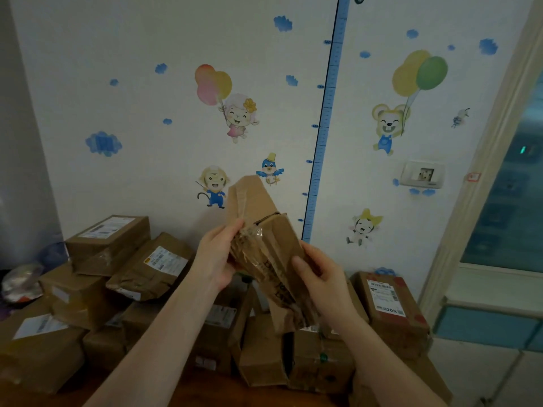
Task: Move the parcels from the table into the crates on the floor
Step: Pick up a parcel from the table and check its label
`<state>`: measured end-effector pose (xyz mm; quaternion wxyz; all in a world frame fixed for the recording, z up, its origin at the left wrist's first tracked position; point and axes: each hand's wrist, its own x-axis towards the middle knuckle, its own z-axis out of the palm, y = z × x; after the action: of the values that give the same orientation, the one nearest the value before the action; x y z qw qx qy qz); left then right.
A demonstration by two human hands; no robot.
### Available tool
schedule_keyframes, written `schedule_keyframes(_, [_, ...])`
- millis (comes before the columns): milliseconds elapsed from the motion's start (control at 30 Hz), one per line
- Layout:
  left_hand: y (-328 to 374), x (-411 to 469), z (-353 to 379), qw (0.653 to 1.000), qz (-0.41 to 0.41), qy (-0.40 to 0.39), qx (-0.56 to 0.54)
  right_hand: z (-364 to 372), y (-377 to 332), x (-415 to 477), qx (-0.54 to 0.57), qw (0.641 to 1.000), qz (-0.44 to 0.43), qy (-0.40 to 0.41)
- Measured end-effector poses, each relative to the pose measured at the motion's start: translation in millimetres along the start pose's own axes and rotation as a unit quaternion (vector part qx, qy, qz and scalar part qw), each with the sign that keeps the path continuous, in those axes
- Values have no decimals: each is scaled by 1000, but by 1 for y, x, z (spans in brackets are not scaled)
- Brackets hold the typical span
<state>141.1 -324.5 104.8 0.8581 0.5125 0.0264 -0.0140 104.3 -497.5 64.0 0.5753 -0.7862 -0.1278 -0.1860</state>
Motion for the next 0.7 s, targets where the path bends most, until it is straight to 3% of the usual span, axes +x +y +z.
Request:
schedule_keyframes(133, [-5,-4,-3,999,24,22,-9,2,-5,5,93,989,115,-4])
schedule_keyframes(267, [-5,-5,-4,999,44,19,-17,4,-1,12,60,987,149,2])
schedule_keyframes(467, [-1,3,-19,998,21,25,-62,-16,21,18,10,963,270,-15])
schedule_keyframes(567, [-1,6,-30,996,1,3,-86,-28,32,16,122,919,374,-14])
schedule_keyframes(700, [-2,9,-38,999,8,6,-52,-30,35,12,202,901,383,41])
